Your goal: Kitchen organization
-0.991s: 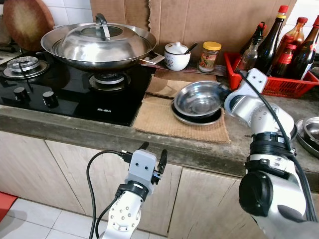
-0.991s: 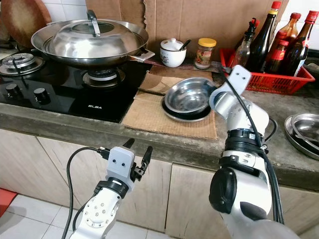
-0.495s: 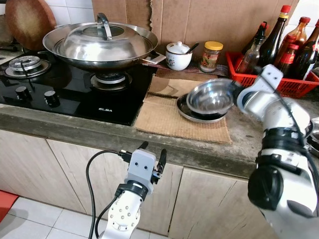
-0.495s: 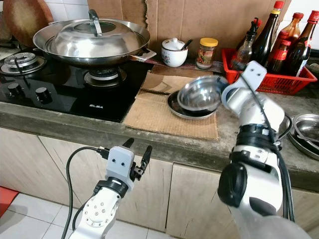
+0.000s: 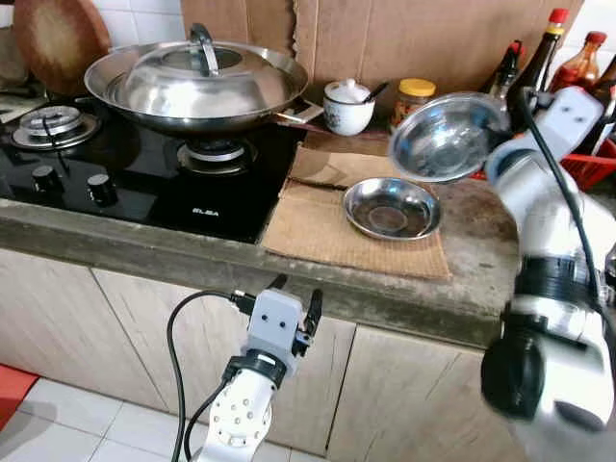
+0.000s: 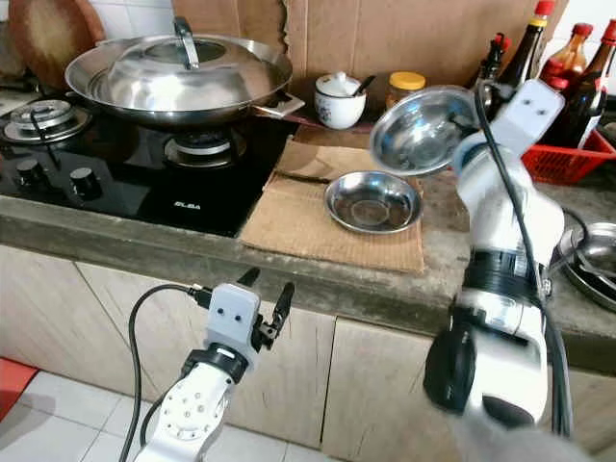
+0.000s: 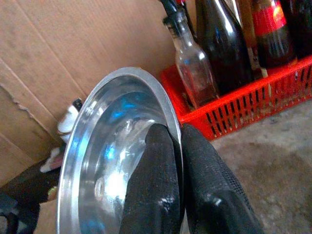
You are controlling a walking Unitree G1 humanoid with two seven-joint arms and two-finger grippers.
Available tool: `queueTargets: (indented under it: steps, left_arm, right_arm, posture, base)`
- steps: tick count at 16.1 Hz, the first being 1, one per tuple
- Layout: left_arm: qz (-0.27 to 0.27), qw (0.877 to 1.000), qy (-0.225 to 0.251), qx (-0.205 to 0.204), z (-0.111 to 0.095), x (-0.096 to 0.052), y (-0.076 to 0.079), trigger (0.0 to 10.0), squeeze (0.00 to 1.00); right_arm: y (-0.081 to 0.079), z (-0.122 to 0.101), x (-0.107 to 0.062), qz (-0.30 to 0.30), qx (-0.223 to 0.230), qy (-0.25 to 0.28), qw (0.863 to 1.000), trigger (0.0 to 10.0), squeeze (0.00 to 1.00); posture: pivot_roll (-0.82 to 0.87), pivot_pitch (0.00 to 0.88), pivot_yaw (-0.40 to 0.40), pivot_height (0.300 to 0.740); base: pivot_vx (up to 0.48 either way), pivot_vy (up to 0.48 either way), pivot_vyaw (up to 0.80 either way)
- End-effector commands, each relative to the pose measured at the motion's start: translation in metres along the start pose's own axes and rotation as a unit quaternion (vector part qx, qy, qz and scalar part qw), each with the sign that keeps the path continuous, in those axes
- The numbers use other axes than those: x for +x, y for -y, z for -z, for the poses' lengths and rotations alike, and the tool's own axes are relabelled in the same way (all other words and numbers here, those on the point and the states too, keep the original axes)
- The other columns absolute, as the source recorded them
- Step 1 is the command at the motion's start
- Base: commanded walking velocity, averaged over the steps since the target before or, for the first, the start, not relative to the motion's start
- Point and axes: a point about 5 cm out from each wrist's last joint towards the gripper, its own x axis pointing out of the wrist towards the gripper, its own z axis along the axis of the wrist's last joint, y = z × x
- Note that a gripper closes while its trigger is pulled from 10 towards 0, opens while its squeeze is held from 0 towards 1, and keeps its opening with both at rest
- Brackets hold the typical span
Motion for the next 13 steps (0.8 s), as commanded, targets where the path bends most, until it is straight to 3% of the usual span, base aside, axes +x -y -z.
queueTargets:
  steps: [1,3,4,5,6,7,8,10,13]
  left_arm:
    - [0.002,1.000,0.010,0.003,-0.004,0.001,0.001,10.0,0.00]
    - [0.002,1.000,0.010,0.003,-0.004,0.001,0.001,10.0,0.00]
    - [0.001,1.000,0.010,0.003,-0.004,0.001,0.000,10.0,0.00]
    - [0.000,1.000,0.016,0.005,-0.005,0.002,-0.002,10.0,0.00]
    - [-0.004,1.000,0.024,0.007,-0.008,0.005,-0.005,10.0,0.00]
    - [-0.005,1.000,0.027,0.007,-0.010,0.006,-0.006,10.0,0.00]
    - [-0.006,1.000,0.028,0.007,-0.011,0.006,-0.007,10.0,0.00]
    - [-0.007,1.000,0.029,0.007,-0.011,0.006,-0.007,10.0,0.00]
    - [-0.015,0.999,0.031,0.009,-0.013,0.005,-0.009,10.0,0.00]
  right_arm:
    - [-0.007,-0.009,-0.003,-0.015,-0.005,0.026,1.000,0.0,0.00]
    - [-0.007,-0.009,-0.003,-0.015,-0.005,0.026,1.000,0.0,0.00]
    - [-0.008,-0.007,-0.012,-0.022,-0.019,0.051,0.998,0.0,0.00]
    - [-0.009,-0.011,-0.032,-0.018,-0.086,0.126,0.988,0.0,0.00]
    - [-0.018,-0.008,-0.065,-0.032,-0.181,0.211,0.960,0.0,0.00]
    - [-0.021,0.000,-0.073,-0.044,-0.200,0.218,0.954,0.0,0.00]
    - [-0.021,0.012,-0.077,-0.053,-0.200,0.204,0.957,0.0,0.00]
    - [-0.019,0.015,-0.078,-0.048,-0.195,0.204,0.958,0.0,0.00]
    - [-0.017,0.016,-0.083,-0.048,-0.245,0.225,0.942,0.0,0.00]
  posture:
    - [0.07,0.000,-0.071,0.740]
    - [0.07,0.000,-0.071,0.740]
    - [0.07,0.000,-0.062,0.740]
    - [0.06,0.000,-0.050,0.740]
    - [0.06,0.000,-0.047,0.740]
    - [0.06,0.000,-0.046,0.740]
    - [0.06,0.000,-0.044,0.740]
    - [0.07,0.000,-0.048,0.740]
    - [0.07,0.000,-0.051,0.740]
  base:
    - [0.000,0.000,0.00]
    - [0.000,0.000,0.00]
    - [0.000,0.000,0.00]
    - [0.000,0.000,0.00]
    - [0.000,0.000,0.00]
    - [0.000,0.000,0.00]
    - [0.000,0.000,0.00]
    - [0.000,0.000,0.00]
    - [0.000,0.000,0.00]
